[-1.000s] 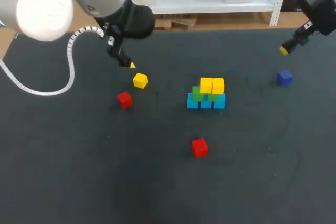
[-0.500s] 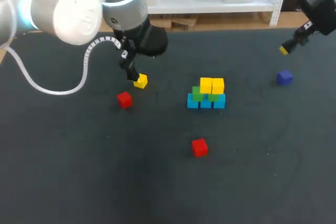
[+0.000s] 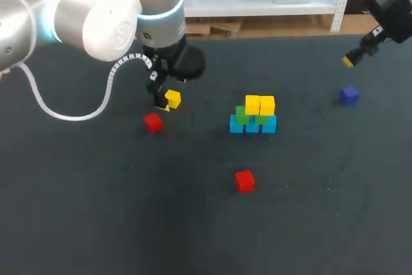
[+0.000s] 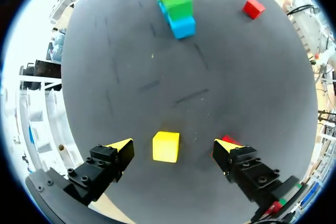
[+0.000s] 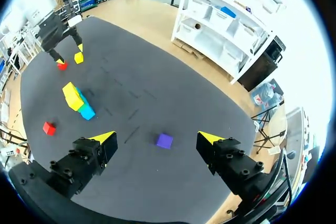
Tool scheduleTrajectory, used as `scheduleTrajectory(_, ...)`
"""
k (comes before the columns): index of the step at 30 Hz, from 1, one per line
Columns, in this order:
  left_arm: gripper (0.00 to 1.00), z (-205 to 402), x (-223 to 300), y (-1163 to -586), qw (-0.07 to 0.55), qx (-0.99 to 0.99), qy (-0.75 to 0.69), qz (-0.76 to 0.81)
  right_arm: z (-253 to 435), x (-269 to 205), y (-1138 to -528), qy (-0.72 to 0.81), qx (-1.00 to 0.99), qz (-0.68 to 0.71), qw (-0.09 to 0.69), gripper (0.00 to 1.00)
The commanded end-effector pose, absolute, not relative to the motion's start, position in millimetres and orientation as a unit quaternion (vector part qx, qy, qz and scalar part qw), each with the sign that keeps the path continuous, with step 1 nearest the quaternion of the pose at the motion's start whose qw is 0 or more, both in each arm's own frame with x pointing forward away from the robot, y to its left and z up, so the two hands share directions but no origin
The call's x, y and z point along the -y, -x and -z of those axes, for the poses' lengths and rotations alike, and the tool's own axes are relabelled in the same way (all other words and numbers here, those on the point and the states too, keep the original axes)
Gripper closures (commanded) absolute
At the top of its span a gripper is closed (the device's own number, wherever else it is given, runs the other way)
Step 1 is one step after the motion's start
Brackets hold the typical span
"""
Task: Place the blue cubes, place green cubes on the blue cubes, place the yellow cubes on the green cubes, then place the red cubes on the yellow cubes, and place purple cube on the red cubes.
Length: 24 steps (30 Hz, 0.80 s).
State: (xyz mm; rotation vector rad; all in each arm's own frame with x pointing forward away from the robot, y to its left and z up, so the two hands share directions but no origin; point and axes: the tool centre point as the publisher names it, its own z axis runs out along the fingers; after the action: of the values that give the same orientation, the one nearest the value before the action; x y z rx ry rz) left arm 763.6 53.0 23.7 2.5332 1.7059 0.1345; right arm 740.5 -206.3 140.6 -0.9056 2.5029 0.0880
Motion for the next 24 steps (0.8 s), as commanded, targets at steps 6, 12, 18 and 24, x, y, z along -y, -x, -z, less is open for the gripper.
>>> scheduleTrajectory(6,0.0,-17.0,-50.9,-779.6,0.032,-0.564,-0.825,-0.015,-140.1,206.2,-741.6,0.331,-0.913,-0.033,0.237,0.0)
scheduleTrajectory(12,0.0,-8.5,-52.4,-780.8,0.018,-0.559,-0.829,-0.006,-140.1,206.2,-741.6,0.331,-0.913,-0.033,0.237,0.0)
scheduleTrajectory(18,0.0,-3.6,-52.0,-777.3,0.013,-0.558,-0.83,-0.002,-140.1,206.2,-741.6,0.331,-0.913,-0.033,0.237,0.0)
scheduleTrajectory(24,0.0,0.4,-54.1,-780.1,0.007,-0.563,-0.827,-0.001,-140.1,206.2,-741.6,0.331,-0.913,-0.033,0.237,0.0)
